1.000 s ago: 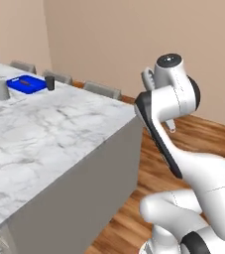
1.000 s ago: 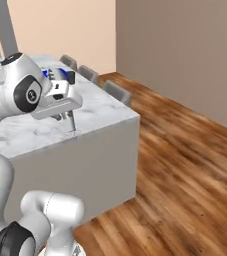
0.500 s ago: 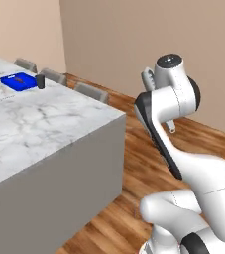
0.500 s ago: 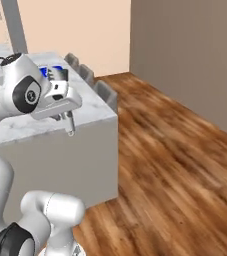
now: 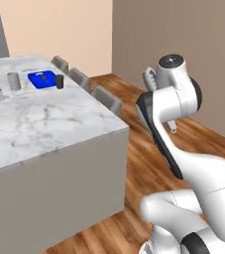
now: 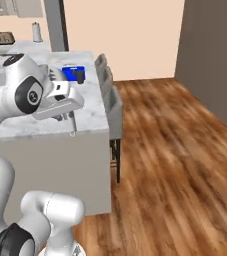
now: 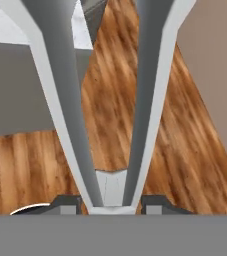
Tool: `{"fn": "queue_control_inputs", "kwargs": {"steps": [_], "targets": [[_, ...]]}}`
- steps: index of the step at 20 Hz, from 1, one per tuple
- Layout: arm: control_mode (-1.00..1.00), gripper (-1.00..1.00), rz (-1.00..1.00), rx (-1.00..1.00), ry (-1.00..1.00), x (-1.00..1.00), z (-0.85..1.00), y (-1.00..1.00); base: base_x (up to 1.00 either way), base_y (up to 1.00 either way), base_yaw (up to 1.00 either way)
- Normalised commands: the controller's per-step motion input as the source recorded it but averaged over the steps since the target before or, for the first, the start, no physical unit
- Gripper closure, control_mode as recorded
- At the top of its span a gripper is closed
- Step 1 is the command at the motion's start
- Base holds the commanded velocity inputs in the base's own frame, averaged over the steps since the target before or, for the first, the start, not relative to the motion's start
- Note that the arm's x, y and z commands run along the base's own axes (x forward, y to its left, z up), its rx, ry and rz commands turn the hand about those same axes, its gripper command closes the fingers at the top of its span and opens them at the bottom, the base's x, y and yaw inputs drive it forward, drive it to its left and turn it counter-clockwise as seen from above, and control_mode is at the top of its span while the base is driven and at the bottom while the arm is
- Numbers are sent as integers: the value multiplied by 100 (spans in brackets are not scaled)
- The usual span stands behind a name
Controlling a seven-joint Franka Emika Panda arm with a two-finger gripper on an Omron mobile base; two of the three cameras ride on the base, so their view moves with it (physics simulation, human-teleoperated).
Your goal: Take the tongs from the drawer on the right and place them on the dining counter next to the tray containing the hot dog.
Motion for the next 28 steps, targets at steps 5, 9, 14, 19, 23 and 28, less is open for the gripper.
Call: {"fn": "queue_control_inputs", "kwargs": {"steps": [5,9,14,19,23,28], "targets": [[100,100,0,0,0,0,0,0,32,-100,41],[100,100,0,0,0,0,0,0,39,-100,41],[100,100,0,0,0,0,0,0,50,-100,42],[100,100,0,0,0,0,0,0,56,-100,43],[100,100,0,0,0,0,0,0,57,-100,44],[100,100,0,0,0,0,0,0,57,-100,45]]}}
